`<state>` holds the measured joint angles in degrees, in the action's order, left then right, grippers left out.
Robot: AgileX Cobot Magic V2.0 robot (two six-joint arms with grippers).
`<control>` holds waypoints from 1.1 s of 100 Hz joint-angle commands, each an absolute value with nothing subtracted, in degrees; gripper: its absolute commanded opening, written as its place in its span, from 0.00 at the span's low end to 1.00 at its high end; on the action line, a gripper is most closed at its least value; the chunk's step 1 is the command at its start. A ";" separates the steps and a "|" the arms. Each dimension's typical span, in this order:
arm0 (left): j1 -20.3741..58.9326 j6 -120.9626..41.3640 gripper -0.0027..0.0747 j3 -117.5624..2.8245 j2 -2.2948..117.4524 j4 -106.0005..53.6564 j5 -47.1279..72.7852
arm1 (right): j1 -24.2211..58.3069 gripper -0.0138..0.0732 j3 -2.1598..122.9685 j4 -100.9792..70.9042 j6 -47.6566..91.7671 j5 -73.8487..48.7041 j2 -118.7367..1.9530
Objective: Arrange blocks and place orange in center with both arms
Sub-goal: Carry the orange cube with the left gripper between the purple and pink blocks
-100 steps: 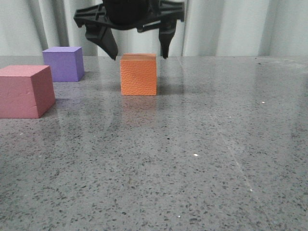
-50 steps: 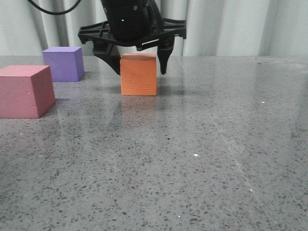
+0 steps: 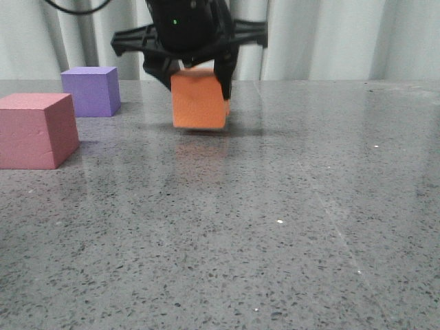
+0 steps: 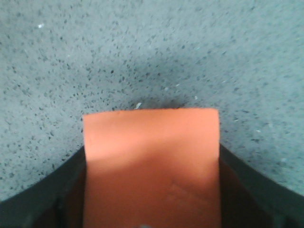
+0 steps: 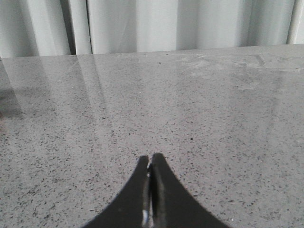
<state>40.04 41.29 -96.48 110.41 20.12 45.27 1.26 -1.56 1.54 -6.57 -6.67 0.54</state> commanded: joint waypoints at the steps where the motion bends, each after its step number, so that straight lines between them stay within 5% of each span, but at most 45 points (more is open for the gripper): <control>1: 40.57 40.09 0.32 -98.37 104.37 21.49 42.32 | 1.07 0.08 -0.78 1.63 -6.17 -1.81 2.01; 45: 34.45 39.83 0.32 -94.54 92.69 30.20 48.00 | 1.07 0.08 -0.78 1.63 -6.17 -1.81 2.01; 78: 26.34 40.49 0.32 -76.26 82.68 29.22 39.73 | 1.07 0.08 -0.78 1.63 -6.17 -1.81 2.01; 110: 24.69 40.49 0.32 -73.06 83.35 27.46 34.09 | 1.07 0.08 -0.78 1.63 -6.17 -1.81 2.01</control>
<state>24.86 40.04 -71.95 85.11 27.18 39.22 1.26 -1.56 1.54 -6.57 -6.67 0.54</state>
